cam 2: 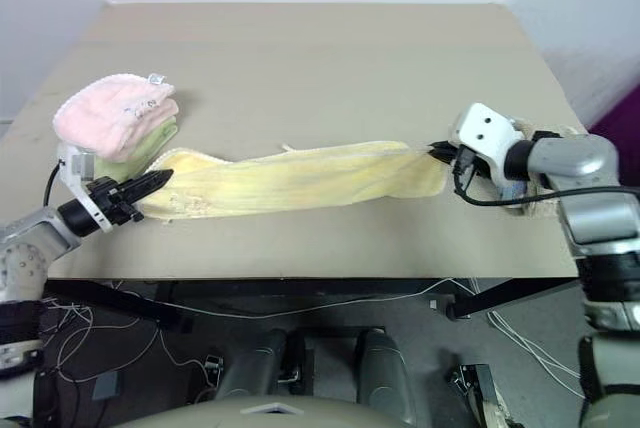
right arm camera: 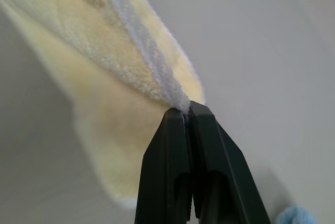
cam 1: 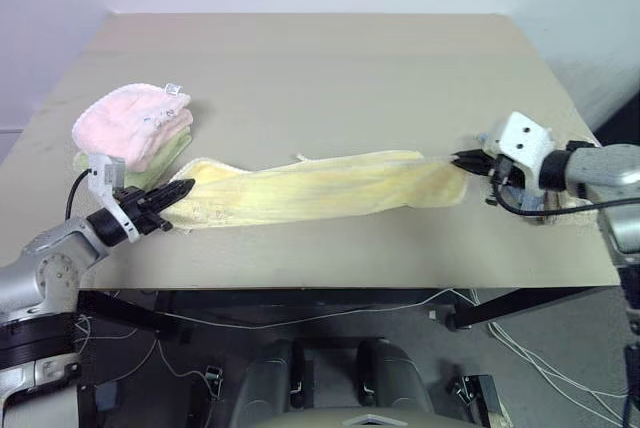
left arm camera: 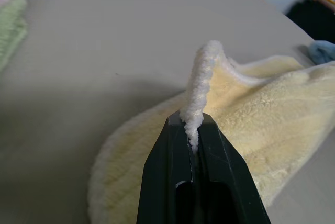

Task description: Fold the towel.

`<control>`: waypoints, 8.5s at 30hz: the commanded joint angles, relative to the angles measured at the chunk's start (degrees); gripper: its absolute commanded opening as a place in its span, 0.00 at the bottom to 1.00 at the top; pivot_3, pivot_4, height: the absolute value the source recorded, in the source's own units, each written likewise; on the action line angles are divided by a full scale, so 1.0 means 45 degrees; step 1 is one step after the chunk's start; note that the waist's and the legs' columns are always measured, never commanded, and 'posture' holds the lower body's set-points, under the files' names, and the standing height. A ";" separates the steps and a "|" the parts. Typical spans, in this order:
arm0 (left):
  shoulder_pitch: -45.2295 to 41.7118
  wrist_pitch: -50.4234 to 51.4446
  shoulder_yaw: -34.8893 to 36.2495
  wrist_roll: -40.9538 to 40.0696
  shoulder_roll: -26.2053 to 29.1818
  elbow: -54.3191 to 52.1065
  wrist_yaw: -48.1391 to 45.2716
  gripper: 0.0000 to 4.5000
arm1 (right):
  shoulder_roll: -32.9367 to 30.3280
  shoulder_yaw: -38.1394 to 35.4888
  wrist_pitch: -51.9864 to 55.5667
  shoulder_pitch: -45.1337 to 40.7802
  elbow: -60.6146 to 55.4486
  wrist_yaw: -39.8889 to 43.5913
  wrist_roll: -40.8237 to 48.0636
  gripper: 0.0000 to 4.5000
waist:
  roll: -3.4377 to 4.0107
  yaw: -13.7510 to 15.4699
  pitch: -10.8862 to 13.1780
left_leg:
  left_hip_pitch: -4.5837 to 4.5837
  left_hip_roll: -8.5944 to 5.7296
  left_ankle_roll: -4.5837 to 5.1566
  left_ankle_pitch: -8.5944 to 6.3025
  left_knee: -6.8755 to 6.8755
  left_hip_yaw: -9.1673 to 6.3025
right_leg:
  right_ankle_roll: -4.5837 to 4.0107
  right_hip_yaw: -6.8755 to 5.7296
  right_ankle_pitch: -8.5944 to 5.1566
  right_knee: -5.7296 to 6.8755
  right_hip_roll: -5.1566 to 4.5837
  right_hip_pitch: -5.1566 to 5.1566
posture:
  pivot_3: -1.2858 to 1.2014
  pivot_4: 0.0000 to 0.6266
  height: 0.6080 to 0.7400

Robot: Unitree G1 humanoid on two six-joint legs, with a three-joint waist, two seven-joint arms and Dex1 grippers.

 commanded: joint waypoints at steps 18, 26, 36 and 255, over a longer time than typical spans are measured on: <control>-0.0026 -0.1629 -0.0756 0.1834 -0.0266 0.0681 0.0826 0.15 | 0.3004 0.1637 -0.5259 -0.4488 0.8467 -0.1901 -0.3209 0.15 | -0.0001 -0.0059 0.0002 | 0.0016 0.0004 0.0000 0.0011 -0.0012 0.0018 | 0.0005 0.0001 -0.0002 0.0021 0.0058 0.0012 | 0.52 0.24 0.71; -0.0276 -0.1862 -0.0366 0.1838 -0.0462 0.0802 0.1493 0.74 | 0.2795 0.1168 -0.5355 -0.4295 0.8026 -0.2769 -0.3080 0.74 | -0.0001 -0.0062 0.0002 | 0.0018 0.0006 -0.0005 0.0013 -0.0013 0.0013 | 0.0005 0.0002 -0.0002 0.0024 0.0056 0.0013 | 0.52 0.24 0.71; 0.0007 -0.2154 0.0606 0.1150 -0.0244 -0.0405 0.1471 0.90 | 0.1983 -0.1816 -0.0489 -0.0249 -0.0039 -0.2733 0.0044 0.96 | -0.0003 0.0050 0.0000 | 0.0014 0.0007 -0.0006 0.0013 -0.0015 -0.0006 | 0.0005 -0.0008 -0.0002 0.0014 0.0020 0.0022 | 0.52 0.24 0.71; 0.0026 0.3525 0.2559 -1.1575 -0.2818 -0.3798 1.2929 0.04 | 0.5866 -0.0730 0.4107 0.2299 -0.6048 -0.5211 0.2669 0.20 | 0.0041 0.0316 -0.0001 | -0.0054 0.0048 -0.0060 -0.0008 -0.0105 -0.0021 | -0.0068 -0.0050 -0.0002 -0.0062 0.0003 -0.0040 | 0.52 0.24 0.71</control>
